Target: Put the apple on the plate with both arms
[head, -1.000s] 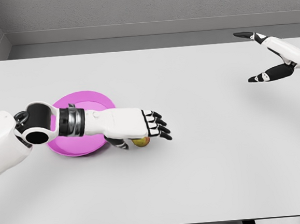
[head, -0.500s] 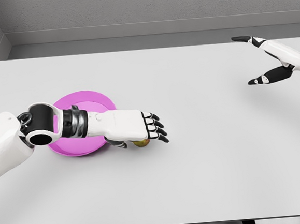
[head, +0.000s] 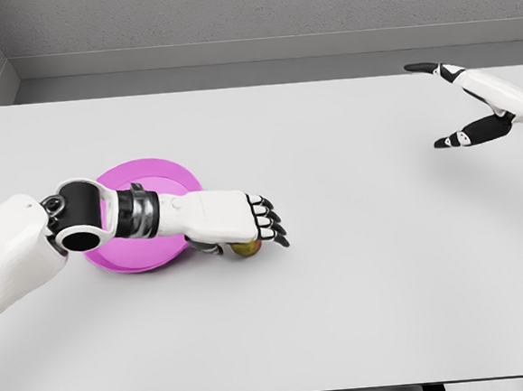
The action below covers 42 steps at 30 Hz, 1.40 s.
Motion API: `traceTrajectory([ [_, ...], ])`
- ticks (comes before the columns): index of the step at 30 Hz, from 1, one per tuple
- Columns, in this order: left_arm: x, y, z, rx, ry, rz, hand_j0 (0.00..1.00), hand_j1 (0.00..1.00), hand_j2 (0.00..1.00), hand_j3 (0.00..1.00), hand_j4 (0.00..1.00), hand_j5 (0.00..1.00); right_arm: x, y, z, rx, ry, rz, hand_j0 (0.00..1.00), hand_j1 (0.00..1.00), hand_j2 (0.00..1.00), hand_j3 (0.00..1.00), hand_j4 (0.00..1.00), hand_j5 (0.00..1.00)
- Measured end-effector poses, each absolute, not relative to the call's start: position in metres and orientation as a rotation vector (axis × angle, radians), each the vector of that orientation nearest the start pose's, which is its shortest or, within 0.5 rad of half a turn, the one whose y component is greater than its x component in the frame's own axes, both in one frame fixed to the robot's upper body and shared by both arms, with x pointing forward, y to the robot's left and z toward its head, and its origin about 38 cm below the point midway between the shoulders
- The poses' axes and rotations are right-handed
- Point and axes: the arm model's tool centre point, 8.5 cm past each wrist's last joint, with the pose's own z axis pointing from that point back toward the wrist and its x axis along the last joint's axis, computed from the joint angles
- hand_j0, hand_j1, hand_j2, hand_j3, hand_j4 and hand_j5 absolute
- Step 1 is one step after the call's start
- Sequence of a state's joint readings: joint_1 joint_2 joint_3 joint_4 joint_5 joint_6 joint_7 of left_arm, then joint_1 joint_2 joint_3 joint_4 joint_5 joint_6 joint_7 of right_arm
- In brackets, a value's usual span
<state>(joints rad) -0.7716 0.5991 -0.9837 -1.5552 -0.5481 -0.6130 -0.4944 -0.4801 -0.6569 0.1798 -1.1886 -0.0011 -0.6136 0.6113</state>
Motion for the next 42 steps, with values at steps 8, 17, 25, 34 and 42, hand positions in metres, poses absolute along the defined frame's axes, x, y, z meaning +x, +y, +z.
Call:
traceTrajectory([
  [8,0.395,0.138,0.160,-0.153,1.666,2.878,0.89,0.89,0.89,0.89,0.89,0.89,0.448,-0.384,0.212,-0.212,-1.734,1.324,1.00,1.00,1.00,1.00,1.00,1.00],
  [17,0.394,0.137,0.158,-0.151,1.655,2.881,0.82,0.82,0.82,0.82,0.82,0.82,0.448,-0.384,0.212,-0.213,-1.734,1.325,1.00,1.00,1.00,1.00,1.00,1.00],
  [25,0.393,0.137,0.156,-0.144,1.646,2.885,0.75,0.75,0.75,0.75,0.75,0.75,0.448,-0.384,0.212,-0.212,-1.734,1.324,1.00,1.00,1.00,1.00,1.00,1.00],
  [34,0.392,0.138,0.155,-0.141,1.637,2.892,0.63,0.63,0.63,0.63,0.63,0.63,0.447,-0.385,0.213,-0.215,-1.732,1.326,1.00,1.00,1.00,1.00,1.00,1.00],
  [42,0.392,0.139,0.154,-0.139,1.633,2.895,0.56,0.56,0.56,0.56,0.56,0.56,0.447,-0.386,0.213,-0.216,-1.731,1.327,1.00,1.00,1.00,1.00,1.00,1.00],
])
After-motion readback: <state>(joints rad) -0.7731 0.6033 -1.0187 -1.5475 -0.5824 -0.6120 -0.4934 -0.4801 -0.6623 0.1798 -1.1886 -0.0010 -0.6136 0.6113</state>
